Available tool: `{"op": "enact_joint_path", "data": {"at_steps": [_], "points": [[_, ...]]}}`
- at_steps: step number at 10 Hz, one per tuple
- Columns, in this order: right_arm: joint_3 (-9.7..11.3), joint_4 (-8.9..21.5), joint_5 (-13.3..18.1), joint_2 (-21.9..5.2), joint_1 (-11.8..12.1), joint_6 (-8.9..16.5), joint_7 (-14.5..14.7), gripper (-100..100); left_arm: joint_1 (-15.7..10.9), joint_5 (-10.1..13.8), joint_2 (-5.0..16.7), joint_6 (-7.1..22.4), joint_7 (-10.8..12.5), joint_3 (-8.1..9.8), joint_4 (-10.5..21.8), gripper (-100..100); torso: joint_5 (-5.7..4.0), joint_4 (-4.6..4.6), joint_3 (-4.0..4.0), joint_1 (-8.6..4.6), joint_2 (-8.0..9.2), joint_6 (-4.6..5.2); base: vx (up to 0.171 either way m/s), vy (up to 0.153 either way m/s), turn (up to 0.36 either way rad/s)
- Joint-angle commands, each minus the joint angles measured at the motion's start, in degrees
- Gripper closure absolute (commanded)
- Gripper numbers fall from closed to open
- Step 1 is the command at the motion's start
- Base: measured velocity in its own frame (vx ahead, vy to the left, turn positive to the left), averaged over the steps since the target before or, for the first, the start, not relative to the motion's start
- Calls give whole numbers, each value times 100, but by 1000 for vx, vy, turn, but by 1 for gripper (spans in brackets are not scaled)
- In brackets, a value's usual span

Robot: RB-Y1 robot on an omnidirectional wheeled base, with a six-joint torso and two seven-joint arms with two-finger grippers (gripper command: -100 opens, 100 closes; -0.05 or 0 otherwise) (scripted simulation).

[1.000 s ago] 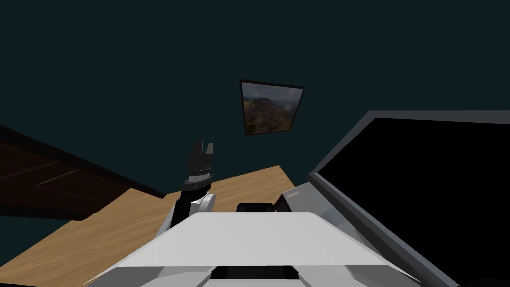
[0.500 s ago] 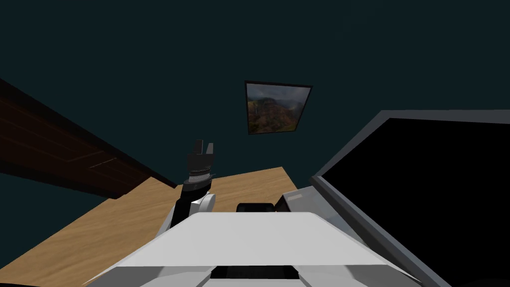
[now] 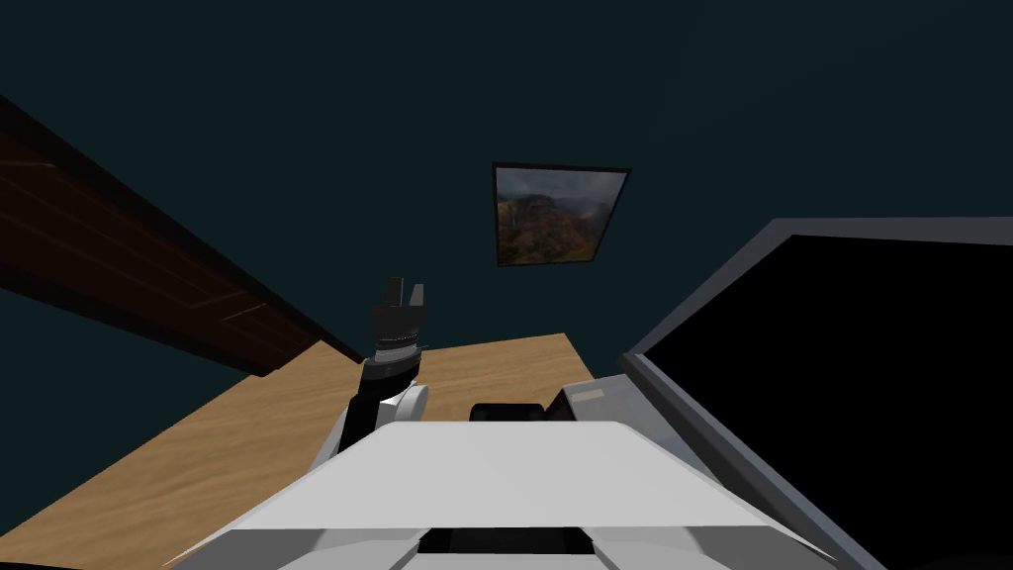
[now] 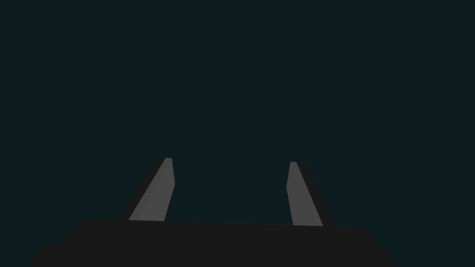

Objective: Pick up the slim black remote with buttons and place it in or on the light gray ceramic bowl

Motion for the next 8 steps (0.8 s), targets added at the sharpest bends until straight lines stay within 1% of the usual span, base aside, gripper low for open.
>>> {"op": "enact_joint_path", "data": {"at_steps": [1, 3, 4, 5, 8], "points": [[128, 185, 45, 154, -113, 194, 20, -100, 0, 0, 0, 0, 0, 0, 0, 0, 0, 0, 0, 0, 0, 0, -6, -29, 76], [256, 371, 90, 309, -226, 389, 41, -100, 0, 0, 0, 0, 0, 0, 0, 0, -3, 0, 0, -14, -1, -1, -14, -43, 64], [212, 303, 82, 253, -195, 304, 17, -100, 0, 0, 0, 0, 0, 0, 0, 0, -3, 1, 2, -11, 4, -1, -9, -7, 30], [220, 317, 83, 262, -202, 328, 24, 100, 0, 0, 0, 0, 0, 0, 0, 0, 0, 0, 1, -2, 1, 0, 0, 0, 0], [221, 316, 87, 255, -195, 321, 29, 100, 0, 0, 0, 0, 0, 0, 0, 0, -9, 3, -1, -8, -4, 0, 0, 0, 0]]}}
